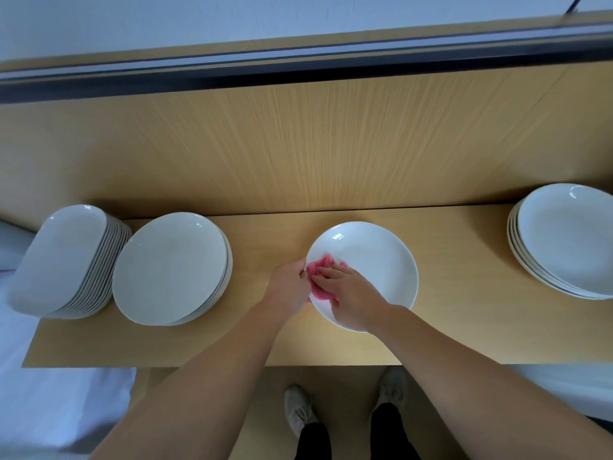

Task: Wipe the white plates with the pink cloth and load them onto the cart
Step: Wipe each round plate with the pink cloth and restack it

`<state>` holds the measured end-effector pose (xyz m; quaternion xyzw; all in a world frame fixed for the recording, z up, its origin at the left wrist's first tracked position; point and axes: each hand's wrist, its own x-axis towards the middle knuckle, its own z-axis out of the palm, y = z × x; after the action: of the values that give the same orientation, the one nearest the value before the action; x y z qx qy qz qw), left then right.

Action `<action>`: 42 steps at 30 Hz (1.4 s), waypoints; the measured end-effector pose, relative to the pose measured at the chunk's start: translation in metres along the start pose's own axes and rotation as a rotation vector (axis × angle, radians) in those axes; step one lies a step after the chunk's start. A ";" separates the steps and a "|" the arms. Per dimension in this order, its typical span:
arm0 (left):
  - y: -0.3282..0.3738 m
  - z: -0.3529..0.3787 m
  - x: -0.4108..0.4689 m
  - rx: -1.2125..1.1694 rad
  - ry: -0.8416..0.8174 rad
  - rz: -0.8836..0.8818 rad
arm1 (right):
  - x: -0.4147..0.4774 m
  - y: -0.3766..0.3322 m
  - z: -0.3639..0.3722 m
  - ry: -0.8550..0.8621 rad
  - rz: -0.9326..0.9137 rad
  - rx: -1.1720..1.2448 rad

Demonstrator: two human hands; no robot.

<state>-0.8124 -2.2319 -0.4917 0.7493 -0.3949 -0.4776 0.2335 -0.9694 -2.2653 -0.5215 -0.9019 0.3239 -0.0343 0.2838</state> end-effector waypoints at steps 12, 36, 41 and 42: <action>0.004 0.008 -0.002 0.123 0.138 0.017 | -0.028 0.006 -0.028 -0.289 -0.107 -0.083; 0.019 0.004 -0.012 0.530 0.150 0.096 | -0.055 0.030 -0.089 -0.476 0.217 0.132; 0.014 0.013 -0.023 0.757 0.114 0.243 | -0.025 0.019 -0.102 -0.271 0.334 0.356; 0.012 0.014 -0.025 0.779 0.112 0.291 | -0.019 0.022 -0.100 -0.227 0.351 0.290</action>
<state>-0.8353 -2.2185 -0.4760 0.7428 -0.6345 -0.2129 0.0188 -1.0210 -2.3168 -0.4470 -0.7797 0.4334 0.0709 0.4464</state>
